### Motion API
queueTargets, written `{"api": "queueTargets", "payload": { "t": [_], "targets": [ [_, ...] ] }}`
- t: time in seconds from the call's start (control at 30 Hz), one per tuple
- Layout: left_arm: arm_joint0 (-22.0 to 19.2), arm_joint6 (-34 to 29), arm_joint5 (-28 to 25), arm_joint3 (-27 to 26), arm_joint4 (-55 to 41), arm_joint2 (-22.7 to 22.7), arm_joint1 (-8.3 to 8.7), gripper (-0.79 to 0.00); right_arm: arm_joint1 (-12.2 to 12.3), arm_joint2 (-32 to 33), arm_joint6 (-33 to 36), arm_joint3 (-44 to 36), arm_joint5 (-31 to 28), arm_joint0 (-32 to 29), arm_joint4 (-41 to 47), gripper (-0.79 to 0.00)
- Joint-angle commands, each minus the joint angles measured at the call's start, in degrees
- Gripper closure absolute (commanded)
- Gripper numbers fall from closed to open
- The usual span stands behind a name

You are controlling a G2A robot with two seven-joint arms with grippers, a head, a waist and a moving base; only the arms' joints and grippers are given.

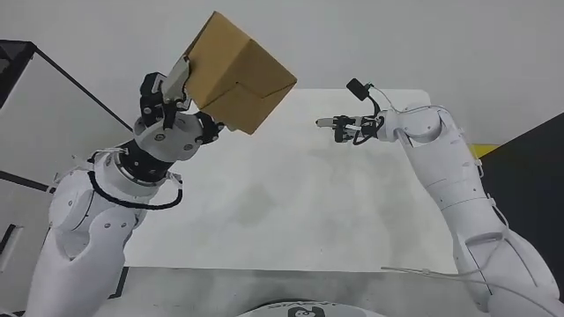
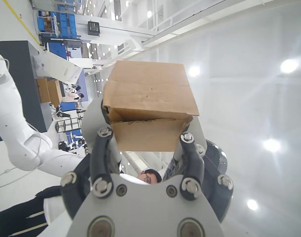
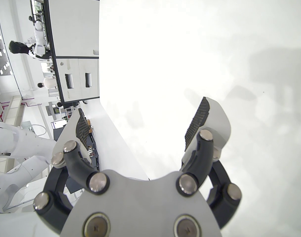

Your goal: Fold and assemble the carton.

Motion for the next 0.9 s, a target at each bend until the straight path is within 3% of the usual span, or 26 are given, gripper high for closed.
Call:
{"api": "queueTargets", "payload": {
  "t": [0.0, 0.07, 0.23, 0.53, 0.57, 0.87],
  "targets": [
    [0.03, -0.31, 0.35, -0.02, 0.29, -0.14, -0.06, 0.0, 0.0, 0.0, 0.0, 0.0, 0.0, 0.0, 0.0, -0.785],
    [-0.11, -0.84, 1.06, -0.11, 2.38, -0.51, -0.02, 0.0, 0.0, 0.0, 0.0, 0.0, 0.0, 0.0, 0.0, -0.785],
    [-1.02, -4.96, 1.95, -0.24, 22.17, -2.0, 0.8, 0.0, 0.0, 0.0, 0.0, 0.0, 0.0, 0.0, 0.0, -0.785],
    [-3.99, -15.13, -16.92, -0.14, 45.43, -2.13, 1.31, 0.0, 0.0, 0.0, 0.0, 0.0, 0.0, 0.0, 0.0, -0.785],
    [-4.33, -15.09, -19.4, -0.27, 46.99, -2.04, 1.27, 0.0, 0.0, 0.0, 0.0, 0.0, 0.0, 0.0, 0.0, -0.785],
    [-4.37, -16.36, -19.67, -0.62, 49.56, -2.09, 1.38, 0.0, 0.0, 0.0, 0.0, 0.0, 0.0, 0.0, 0.0, -0.785]
  ]
}}
